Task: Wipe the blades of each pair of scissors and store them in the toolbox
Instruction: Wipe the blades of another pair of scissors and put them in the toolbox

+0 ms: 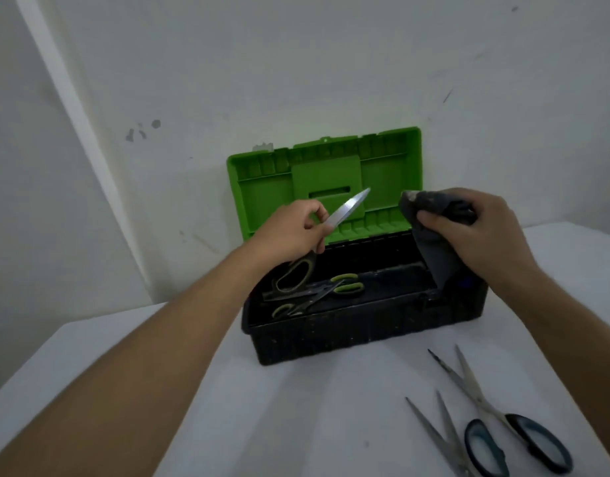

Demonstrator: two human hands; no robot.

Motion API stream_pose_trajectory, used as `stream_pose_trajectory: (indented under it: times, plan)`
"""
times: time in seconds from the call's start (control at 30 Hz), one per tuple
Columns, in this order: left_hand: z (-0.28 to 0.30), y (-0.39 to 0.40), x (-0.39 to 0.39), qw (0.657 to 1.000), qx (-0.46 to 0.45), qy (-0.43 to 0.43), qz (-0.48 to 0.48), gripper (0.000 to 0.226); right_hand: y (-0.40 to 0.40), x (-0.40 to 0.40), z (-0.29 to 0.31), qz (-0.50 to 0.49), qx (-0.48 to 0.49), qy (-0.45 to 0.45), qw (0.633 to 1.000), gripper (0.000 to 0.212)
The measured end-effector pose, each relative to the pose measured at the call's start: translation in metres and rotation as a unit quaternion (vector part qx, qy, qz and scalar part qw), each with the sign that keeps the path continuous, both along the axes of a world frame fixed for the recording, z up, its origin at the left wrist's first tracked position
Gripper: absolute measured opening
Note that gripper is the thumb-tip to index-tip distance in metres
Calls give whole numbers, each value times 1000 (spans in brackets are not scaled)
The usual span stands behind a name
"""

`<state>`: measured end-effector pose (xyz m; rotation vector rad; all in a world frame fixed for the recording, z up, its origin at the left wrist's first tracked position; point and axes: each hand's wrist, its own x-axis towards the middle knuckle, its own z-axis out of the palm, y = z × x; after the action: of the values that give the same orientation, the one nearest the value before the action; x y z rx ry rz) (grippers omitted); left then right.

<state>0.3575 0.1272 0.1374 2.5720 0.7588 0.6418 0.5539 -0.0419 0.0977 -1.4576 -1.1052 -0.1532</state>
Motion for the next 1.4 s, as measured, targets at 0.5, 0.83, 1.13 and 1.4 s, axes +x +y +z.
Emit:
stream_pose_trajectory:
  times: [0.5, 0.83, 1.13, 1.4]
  plan:
    - [-94, 49, 120, 959, -78, 242, -125, 9, 26, 72, -24, -1, -235, 24, 972, 16]
    - [-94, 40, 126, 970, 64, 223, -76, 10, 24, 64, -35, -40, -269, 0, 962, 15]
    - [-67, -41, 69, 989, 34, -86, -114, 6, -45, 23, -15, -40, 32, 17, 999, 14]
    - [-93, -133, 6, 997, 0, -18, -78, 21, -110, -30, -72, -59, 6, 16, 998, 21]
